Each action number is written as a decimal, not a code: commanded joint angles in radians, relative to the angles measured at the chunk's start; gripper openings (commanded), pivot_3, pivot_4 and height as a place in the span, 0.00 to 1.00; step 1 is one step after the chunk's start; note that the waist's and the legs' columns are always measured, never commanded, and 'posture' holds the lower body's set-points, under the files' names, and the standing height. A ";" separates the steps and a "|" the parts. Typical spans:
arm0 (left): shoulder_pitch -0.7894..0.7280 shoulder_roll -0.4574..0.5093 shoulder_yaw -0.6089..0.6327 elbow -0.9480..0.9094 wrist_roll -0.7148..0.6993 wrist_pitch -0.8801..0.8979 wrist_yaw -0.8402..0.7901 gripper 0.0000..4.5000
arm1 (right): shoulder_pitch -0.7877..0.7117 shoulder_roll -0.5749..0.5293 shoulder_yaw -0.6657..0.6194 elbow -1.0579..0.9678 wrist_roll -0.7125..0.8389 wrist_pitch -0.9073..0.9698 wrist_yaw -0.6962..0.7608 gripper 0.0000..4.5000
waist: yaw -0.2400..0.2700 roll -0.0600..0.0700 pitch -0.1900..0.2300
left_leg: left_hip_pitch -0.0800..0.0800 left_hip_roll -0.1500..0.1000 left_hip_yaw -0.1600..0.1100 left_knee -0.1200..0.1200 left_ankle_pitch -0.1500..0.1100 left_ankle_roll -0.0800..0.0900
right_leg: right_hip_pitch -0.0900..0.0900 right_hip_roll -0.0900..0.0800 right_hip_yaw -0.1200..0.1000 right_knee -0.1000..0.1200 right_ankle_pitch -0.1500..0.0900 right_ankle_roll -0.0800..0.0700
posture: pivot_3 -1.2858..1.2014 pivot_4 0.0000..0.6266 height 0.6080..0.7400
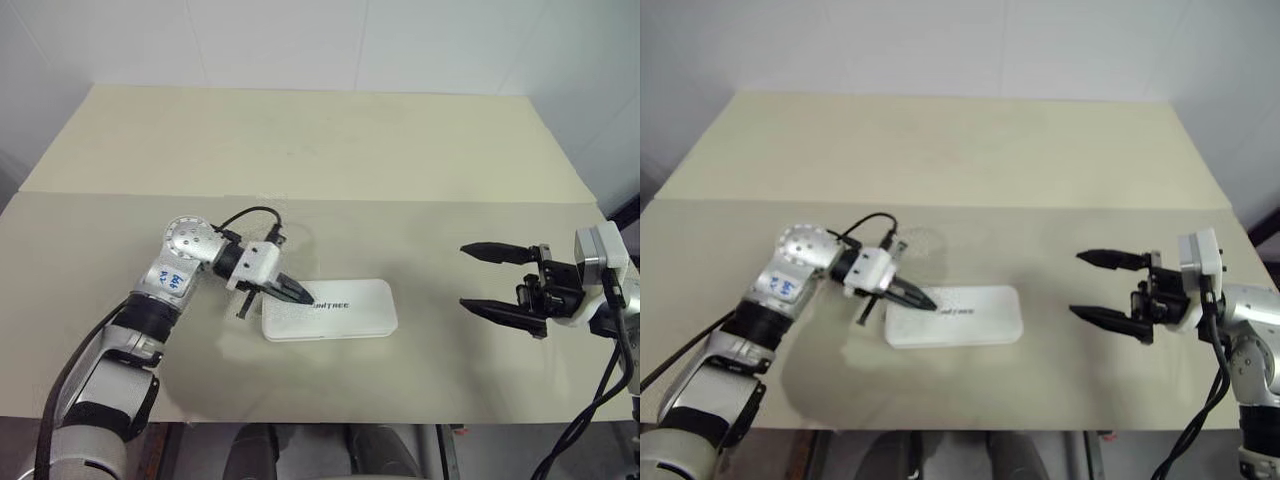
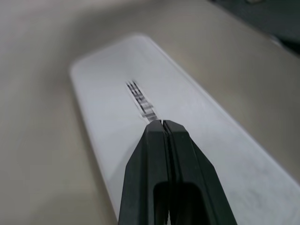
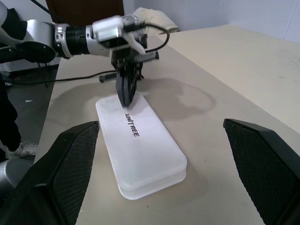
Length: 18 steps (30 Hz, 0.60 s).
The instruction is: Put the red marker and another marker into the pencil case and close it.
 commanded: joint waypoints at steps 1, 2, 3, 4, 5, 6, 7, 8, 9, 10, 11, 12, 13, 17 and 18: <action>0.057 0.027 0.118 -0.095 -0.101 0.053 0.008 0.00 | -0.036 0.003 0.011 0.009 -0.004 -0.011 0.007 1.00 | -0.002 0.000 0.000 | 0.000 0.000 0.000 0.000 0.000 0.000 | 0.000 0.000 0.000 0.000 0.000 0.000 | 0.52 0.24 1.00; 0.083 0.036 0.147 -0.115 -0.117 0.058 0.009 0.00 | -0.048 0.005 0.018 0.015 -0.007 -0.011 0.007 1.00 | -0.002 0.000 0.000 | 0.001 0.000 0.000 0.000 0.000 0.000 | 0.000 0.000 0.000 0.000 0.000 0.000 | 0.52 0.24 1.00; 0.097 0.040 0.165 -0.127 -0.123 0.063 0.011 0.00 | -0.058 0.005 0.024 0.025 -0.010 -0.011 0.010 1.00 | -0.001 0.000 0.000 | 0.001 0.001 0.000 0.000 0.000 0.000 | 0.000 0.000 0.000 0.000 0.000 0.000 | 0.52 0.24 1.00; 0.128 0.058 0.187 -0.151 -0.132 0.079 0.014 0.04 | -0.069 0.007 0.030 0.031 -0.013 -0.012 0.011 1.00 | 0.000 0.000 0.000 | 0.001 0.001 0.000 0.000 0.000 0.000 | 0.000 0.000 0.000 0.000 0.000 0.000 | 0.52 0.24 1.00; 0.164 0.079 0.211 -0.182 -0.148 0.104 0.014 0.09 | -0.080 0.008 0.036 0.039 -0.016 -0.014 0.014 1.00 | -0.001 0.000 0.000 | 0.001 0.001 0.000 0.000 0.000 0.000 | 0.000 0.000 0.000 0.000 0.000 0.000 | 0.52 0.24 1.00; 0.200 0.108 0.226 -0.216 -0.171 0.164 0.010 0.13 | -0.090 0.009 0.041 0.048 -0.019 -0.017 0.018 1.00 | 0.000 0.000 0.000 | 0.001 0.001 0.000 0.000 0.000 0.000 | 0.000 0.000 0.000 0.000 0.000 0.000 | 0.52 0.24 1.00; 0.238 0.128 0.250 -0.246 -0.187 0.182 0.011 0.19 | -0.099 0.009 0.046 0.057 -0.024 -0.019 0.021 1.00 | -0.003 0.000 0.000 | 0.001 0.000 0.000 0.000 0.000 0.000 | 0.000 -0.001 0.000 0.000 0.000 0.000 | 0.52 0.24 1.00; 0.259 0.137 0.263 -0.267 -0.194 0.195 0.014 0.27 | -0.107 0.009 0.049 0.068 -0.028 -0.021 0.027 1.00 | -0.003 0.000 0.000 | 0.001 0.001 0.001 0.000 0.000 0.000 | 0.000 -0.001 0.000 0.000 0.000 0.000 | 0.52 0.24 1.00; 0.277 0.143 0.277 -0.285 -0.199 0.199 0.023 0.34 | -0.114 0.008 0.052 0.076 -0.030 -0.023 0.031 1.00 | -0.002 0.000 0.000 | 0.001 0.001 0.001 0.000 0.000 0.000 | 0.000 -0.001 0.000 0.000 0.000 0.000 | 0.52 0.24 1.00; 0.293 0.144 0.293 -0.299 -0.199 0.198 0.038 0.41 | -0.125 0.007 0.056 0.092 -0.035 -0.026 0.041 1.00 | 0.001 0.000 0.000 | 0.001 0.001 0.000 0.000 0.000 0.000 | 0.000 -0.001 -0.001 0.000 0.000 0.000 | 0.52 0.24 1.00; 0.311 0.149 0.313 -0.312 -0.202 0.200 0.049 0.48 | -0.135 0.008 0.063 0.100 -0.038 -0.026 0.047 1.00 | 0.004 0.000 0.000 | 0.001 0.001 0.000 0.001 0.000 0.000 | 0.000 -0.001 -0.001 0.000 0.000 0.000 | 0.52 0.24 1.00; 0.329 0.153 0.333 -0.324 -0.205 0.202 0.058 0.55 | -0.149 0.008 0.071 0.110 -0.043 -0.027 0.051 1.00 | 0.007 0.000 0.000 | 0.001 0.001 0.000 0.001 0.000 0.000 | 0.001 -0.001 -0.001 0.000 0.000 0.000 | 0.52 0.24 1.00; 0.342 0.157 0.352 -0.333 -0.209 0.206 0.066 0.63 | -0.165 0.009 0.079 0.122 -0.047 -0.029 0.057 1.00 | 0.005 0.000 0.000 | 0.001 0.000 0.000 0.001 0.000 0.000 | 0.001 -0.001 -0.001 0.000 0.000 0.000 | 0.52 0.24 1.00; 0.358 0.158 0.389 -0.347 -0.216 0.221 0.082 0.92 | -0.219 0.010 0.098 0.178 -0.064 -0.039 0.087 1.00 | 0.001 0.000 0.000 | 0.001 0.000 0.000 0.001 0.000 0.000 | 0.001 -0.002 -0.001 0.000 0.000 -0.001 | 0.52 0.24 1.00; 0.360 0.159 0.398 -0.346 -0.218 0.223 0.083 1.00 | -0.226 0.011 0.104 0.179 -0.066 -0.037 0.090 1.00 | 0.000 0.000 0.000 | 0.001 0.000 0.000 0.000 0.000 0.000 | 0.001 -0.001 -0.001 0.000 0.000 -0.001 | 0.52 0.24 1.00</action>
